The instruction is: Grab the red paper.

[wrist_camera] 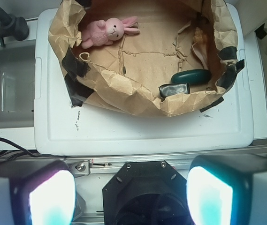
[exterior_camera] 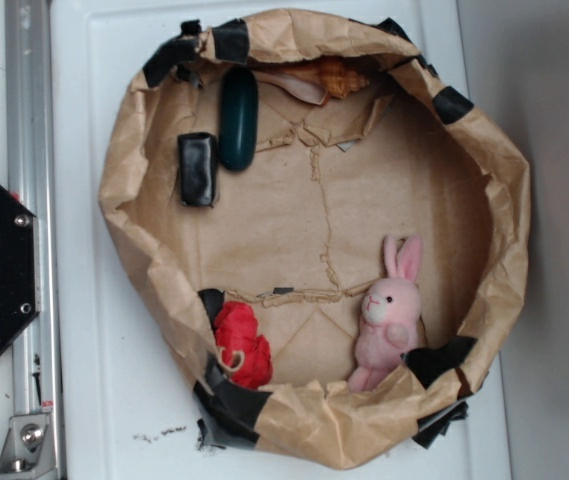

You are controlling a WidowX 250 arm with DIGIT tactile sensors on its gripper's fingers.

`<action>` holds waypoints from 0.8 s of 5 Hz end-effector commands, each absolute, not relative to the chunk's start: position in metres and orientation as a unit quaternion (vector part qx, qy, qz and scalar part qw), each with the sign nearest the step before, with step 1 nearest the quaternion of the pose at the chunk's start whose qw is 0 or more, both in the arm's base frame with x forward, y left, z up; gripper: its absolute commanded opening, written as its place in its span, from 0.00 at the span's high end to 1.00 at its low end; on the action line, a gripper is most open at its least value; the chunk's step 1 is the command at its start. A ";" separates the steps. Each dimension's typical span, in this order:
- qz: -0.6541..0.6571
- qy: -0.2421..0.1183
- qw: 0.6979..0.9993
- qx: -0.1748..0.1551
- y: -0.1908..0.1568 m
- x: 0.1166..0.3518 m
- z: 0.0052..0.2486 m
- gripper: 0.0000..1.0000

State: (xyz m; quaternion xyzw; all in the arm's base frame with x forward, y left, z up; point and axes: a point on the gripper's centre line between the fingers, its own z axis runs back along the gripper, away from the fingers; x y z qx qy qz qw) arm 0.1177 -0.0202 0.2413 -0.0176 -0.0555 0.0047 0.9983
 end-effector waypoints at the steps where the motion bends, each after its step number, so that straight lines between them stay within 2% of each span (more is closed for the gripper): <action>1: 0.005 -0.055 0.998 -0.018 -0.020 0.118 0.241 0.00; 2: 0.103 -0.031 0.993 -0.048 -0.016 0.168 0.220 0.00; 3: 0.198 0.023 0.978 -0.066 0.001 0.214 0.202 0.00; 4: 0.317 0.080 0.939 -0.107 0.011 0.250 0.159 0.00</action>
